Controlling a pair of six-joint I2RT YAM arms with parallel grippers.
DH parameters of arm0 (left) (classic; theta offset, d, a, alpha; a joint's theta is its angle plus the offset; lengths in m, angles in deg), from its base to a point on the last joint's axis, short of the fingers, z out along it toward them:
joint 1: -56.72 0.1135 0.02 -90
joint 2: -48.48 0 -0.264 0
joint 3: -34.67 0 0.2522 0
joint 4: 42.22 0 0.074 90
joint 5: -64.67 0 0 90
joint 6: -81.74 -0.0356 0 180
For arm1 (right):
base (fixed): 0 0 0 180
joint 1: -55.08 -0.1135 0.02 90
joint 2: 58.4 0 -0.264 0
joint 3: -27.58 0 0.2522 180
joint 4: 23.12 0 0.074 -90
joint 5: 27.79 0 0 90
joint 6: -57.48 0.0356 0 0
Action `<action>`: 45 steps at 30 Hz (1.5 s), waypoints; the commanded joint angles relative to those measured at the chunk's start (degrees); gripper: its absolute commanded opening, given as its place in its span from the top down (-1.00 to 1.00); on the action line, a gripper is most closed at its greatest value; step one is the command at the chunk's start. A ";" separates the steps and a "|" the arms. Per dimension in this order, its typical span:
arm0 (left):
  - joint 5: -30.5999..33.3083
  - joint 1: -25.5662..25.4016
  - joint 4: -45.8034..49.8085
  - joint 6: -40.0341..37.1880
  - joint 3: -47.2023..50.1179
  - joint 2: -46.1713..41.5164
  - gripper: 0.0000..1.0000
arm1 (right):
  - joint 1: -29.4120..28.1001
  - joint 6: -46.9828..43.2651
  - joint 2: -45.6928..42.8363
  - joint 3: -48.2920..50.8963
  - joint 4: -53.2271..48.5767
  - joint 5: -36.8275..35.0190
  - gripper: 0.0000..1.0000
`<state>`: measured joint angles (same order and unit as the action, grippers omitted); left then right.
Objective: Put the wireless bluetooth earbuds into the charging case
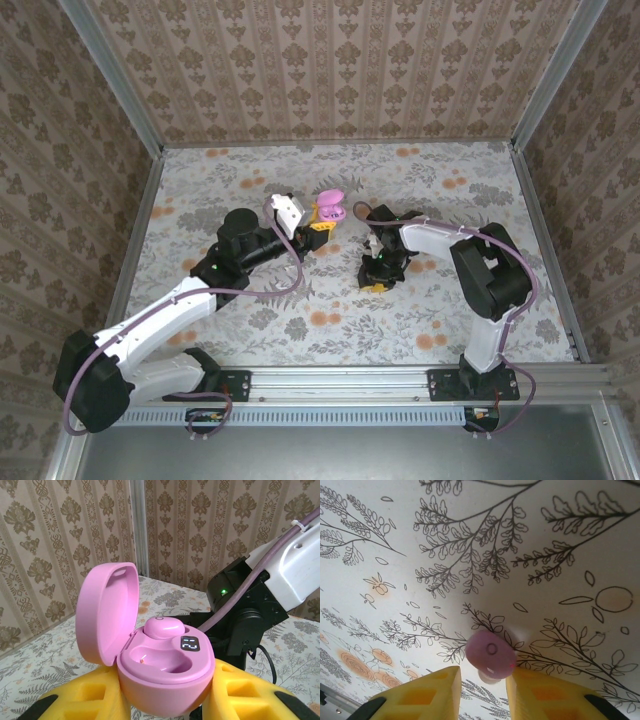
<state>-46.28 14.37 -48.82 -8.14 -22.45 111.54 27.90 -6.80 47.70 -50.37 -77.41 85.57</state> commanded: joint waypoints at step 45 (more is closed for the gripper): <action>0.80 -0.02 -0.72 -0.76 0.02 -2.25 0.32 | 0.37 -10.93 6.60 -8.68 -8.12 -2.57 0.30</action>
<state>-46.00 14.37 -48.32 -8.14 -22.45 110.54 28.47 -17.40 53.32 -59.64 -83.82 81.04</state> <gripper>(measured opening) 0.341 0.349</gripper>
